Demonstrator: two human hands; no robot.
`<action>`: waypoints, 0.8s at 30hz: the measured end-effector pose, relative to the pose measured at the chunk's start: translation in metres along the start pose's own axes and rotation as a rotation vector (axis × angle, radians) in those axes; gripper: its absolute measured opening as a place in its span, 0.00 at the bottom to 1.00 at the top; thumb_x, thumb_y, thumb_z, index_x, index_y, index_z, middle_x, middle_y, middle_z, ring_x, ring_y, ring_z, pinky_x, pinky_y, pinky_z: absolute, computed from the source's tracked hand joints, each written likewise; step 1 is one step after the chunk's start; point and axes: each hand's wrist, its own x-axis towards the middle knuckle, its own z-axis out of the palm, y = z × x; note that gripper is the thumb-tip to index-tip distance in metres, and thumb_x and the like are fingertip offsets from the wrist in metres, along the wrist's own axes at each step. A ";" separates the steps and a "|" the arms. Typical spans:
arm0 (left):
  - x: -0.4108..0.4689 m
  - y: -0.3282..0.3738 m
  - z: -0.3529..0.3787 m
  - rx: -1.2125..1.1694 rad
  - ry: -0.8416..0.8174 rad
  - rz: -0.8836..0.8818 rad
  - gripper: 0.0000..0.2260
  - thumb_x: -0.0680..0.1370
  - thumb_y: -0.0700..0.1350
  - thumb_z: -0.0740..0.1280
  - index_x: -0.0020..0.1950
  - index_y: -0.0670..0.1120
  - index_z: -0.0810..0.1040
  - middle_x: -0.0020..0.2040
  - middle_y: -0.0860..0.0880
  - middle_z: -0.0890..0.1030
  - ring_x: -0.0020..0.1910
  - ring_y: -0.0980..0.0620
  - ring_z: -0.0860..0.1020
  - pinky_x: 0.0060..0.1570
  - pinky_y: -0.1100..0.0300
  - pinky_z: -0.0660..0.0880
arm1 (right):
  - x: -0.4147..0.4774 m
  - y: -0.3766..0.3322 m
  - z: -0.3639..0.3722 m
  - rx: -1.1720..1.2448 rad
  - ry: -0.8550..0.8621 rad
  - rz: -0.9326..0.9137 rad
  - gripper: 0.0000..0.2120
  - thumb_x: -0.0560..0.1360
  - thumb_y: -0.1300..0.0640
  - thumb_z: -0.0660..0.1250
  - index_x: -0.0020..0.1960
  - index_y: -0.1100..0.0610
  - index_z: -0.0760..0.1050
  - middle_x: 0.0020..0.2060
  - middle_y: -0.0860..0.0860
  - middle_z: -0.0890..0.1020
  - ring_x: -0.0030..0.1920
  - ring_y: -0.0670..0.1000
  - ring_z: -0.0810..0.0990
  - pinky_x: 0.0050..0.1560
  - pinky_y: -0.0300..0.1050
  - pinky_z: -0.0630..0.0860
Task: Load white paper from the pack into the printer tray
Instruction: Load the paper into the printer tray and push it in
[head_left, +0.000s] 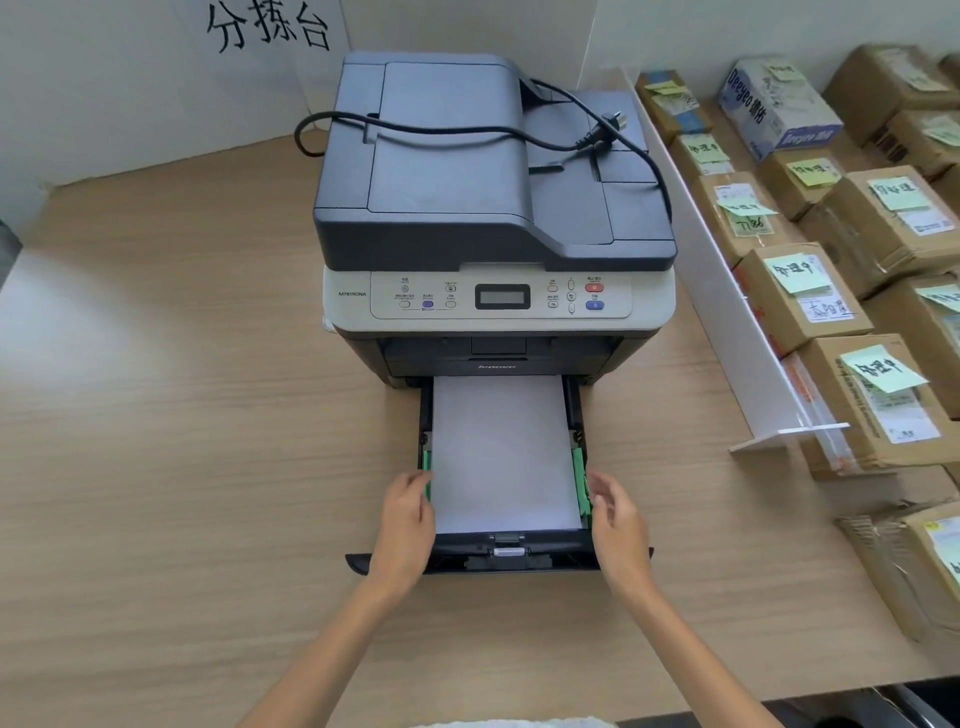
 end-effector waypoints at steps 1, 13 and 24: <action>0.001 -0.002 -0.002 0.001 0.032 -0.018 0.20 0.77 0.30 0.55 0.68 0.38 0.71 0.66 0.42 0.72 0.66 0.46 0.70 0.68 0.59 0.64 | 0.000 0.001 -0.001 -0.021 0.004 -0.011 0.18 0.80 0.66 0.54 0.68 0.60 0.69 0.64 0.55 0.77 0.65 0.53 0.74 0.69 0.50 0.69; -0.011 -0.017 0.002 -0.011 -0.120 -0.076 0.25 0.77 0.27 0.53 0.74 0.41 0.63 0.70 0.40 0.67 0.67 0.46 0.68 0.67 0.63 0.62 | -0.005 0.016 0.004 -0.354 -0.151 -0.040 0.21 0.78 0.66 0.56 0.71 0.63 0.63 0.63 0.60 0.75 0.64 0.58 0.70 0.64 0.47 0.67; 0.002 -0.019 -0.006 -0.278 -0.124 -0.269 0.32 0.71 0.21 0.51 0.70 0.43 0.70 0.67 0.39 0.69 0.60 0.44 0.71 0.56 0.45 0.73 | -0.002 0.013 0.003 -0.360 -0.186 0.028 0.25 0.79 0.63 0.56 0.75 0.59 0.58 0.71 0.56 0.68 0.71 0.55 0.64 0.69 0.50 0.64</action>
